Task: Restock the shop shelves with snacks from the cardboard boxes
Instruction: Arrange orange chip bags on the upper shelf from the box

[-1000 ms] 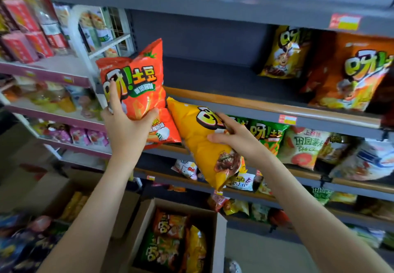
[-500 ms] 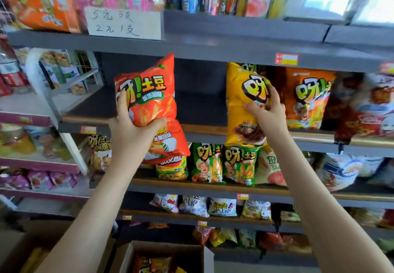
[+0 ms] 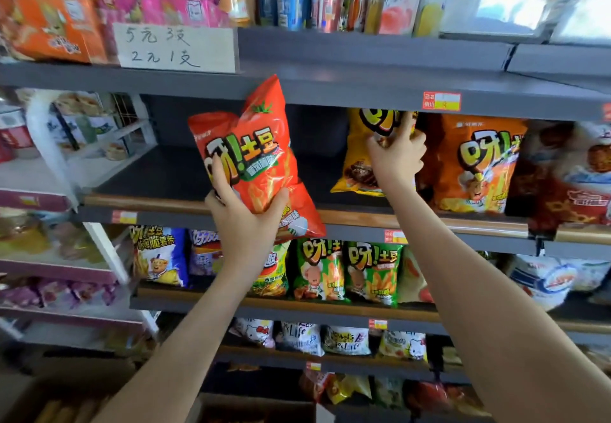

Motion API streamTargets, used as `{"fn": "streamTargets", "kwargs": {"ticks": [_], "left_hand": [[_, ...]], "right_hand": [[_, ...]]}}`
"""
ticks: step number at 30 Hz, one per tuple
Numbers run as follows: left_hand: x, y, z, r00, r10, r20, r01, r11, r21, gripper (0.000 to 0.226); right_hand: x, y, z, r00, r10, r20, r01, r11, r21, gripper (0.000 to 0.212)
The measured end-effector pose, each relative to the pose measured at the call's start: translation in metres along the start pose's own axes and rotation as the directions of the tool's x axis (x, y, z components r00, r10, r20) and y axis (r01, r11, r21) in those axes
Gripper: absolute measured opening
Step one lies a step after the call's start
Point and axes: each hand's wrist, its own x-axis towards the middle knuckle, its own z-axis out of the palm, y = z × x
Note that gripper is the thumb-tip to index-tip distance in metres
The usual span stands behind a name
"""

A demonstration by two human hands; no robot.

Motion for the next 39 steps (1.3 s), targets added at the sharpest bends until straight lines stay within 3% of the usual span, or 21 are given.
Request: {"fn": "streamTargets", "kwargs": {"ticks": [3,7,11,14,16,18,23,27,34,39], "left_hand": [[-0.006,-0.005,0.013,0.999,0.004,0.044,-0.003,1.000,-0.017,0.103],[-0.009,-0.010,0.018,0.995,0.049,0.083,-0.050,0.999,0.013,0.103],[-0.007,-0.017,0.019,0.971,0.168,0.171,-0.197,0.965,0.171,0.102],[-0.002,-0.019,0.023,0.970,0.127,0.210,-0.169,0.966,0.196,0.103],[0.005,-0.021,0.026,0.975,0.087,0.205,-0.127,0.974,0.188,0.103],[0.012,-0.022,0.028,0.978,0.064,0.200,-0.099,0.981,0.169,0.103],[0.028,-0.021,0.030,0.990,0.049,0.129,-0.071,0.983,0.171,0.103],[0.035,-0.020,0.029,0.985,0.102,0.137,-0.137,0.952,0.274,0.103],[0.052,-0.014,0.037,0.990,0.022,0.142,-0.060,0.962,0.267,0.101],[0.063,0.002,0.048,0.976,-0.007,0.217,-0.072,0.934,0.351,0.101]], "right_hand": [[0.003,0.014,0.012,0.998,-0.067,0.017,0.068,0.991,-0.115,0.081],[0.000,0.041,0.019,0.999,-0.012,0.037,0.019,0.982,-0.186,0.087],[0.004,0.050,0.018,0.978,0.002,0.208,0.041,0.979,-0.200,0.093],[0.015,0.052,0.007,0.848,0.087,0.523,0.059,0.965,-0.257,0.109],[0.020,0.057,-0.001,0.754,0.120,0.646,0.099,0.951,-0.292,0.118],[0.020,0.061,-0.003,0.758,0.076,0.648,0.133,0.954,-0.267,0.120],[0.008,0.070,0.006,0.879,-0.139,0.455,0.226,0.964,-0.142,0.111],[0.005,0.077,0.012,0.869,-0.303,0.392,0.380,0.916,-0.133,0.095],[0.028,0.066,0.012,0.831,-0.204,0.518,0.355,0.910,-0.212,0.128],[0.024,0.054,0.023,0.808,-0.153,0.568,0.345,0.905,-0.247,0.114]]}}
